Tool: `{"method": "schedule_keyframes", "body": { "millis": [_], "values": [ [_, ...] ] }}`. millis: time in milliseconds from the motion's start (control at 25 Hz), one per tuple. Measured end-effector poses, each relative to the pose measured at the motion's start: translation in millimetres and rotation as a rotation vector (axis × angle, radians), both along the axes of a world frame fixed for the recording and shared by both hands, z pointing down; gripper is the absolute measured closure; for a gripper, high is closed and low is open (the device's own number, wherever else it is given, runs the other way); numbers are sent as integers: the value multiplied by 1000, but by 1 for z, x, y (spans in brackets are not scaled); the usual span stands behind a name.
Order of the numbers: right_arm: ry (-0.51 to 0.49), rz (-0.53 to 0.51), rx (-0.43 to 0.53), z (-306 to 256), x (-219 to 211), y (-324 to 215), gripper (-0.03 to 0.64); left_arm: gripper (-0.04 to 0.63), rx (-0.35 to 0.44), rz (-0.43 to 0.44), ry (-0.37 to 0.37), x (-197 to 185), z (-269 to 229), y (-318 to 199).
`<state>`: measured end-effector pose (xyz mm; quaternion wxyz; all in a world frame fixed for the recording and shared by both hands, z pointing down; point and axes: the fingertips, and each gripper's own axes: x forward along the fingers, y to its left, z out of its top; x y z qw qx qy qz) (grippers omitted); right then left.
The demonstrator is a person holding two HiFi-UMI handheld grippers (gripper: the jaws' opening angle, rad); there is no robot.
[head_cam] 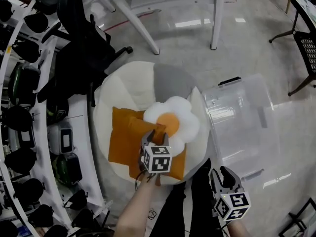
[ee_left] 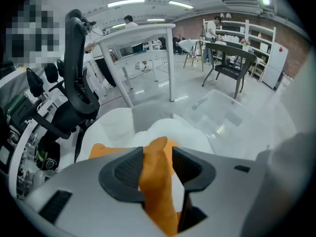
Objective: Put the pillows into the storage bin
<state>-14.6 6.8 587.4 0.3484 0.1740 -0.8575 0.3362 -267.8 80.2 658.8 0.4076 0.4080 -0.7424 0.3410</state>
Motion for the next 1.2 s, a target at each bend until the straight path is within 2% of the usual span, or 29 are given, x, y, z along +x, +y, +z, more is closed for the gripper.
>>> {"method": "schedule_keyframes", "body": {
  "millis": [240,360,480,600,840,1200],
  "values": [
    [-10,8,-12,1,0,-1,479,417,-202,122,-80,-5,21,-5],
    [-10,16,-23,3,2,0,479,454,-299,172,-103,-8,29,-5],
    [-5,25,-36,6,6,0,480,508,-340,168,-90,-12,34,-4],
    [2,38,-46,7,11,-3,482,553,-304,112,-43,-12,30,-2],
    [2,71,-48,-1,16,-9,486,571,-199,34,9,1,4,10],
    [-20,116,-19,-30,17,-25,494,577,-50,-26,-8,30,-69,26]
  ]
}}
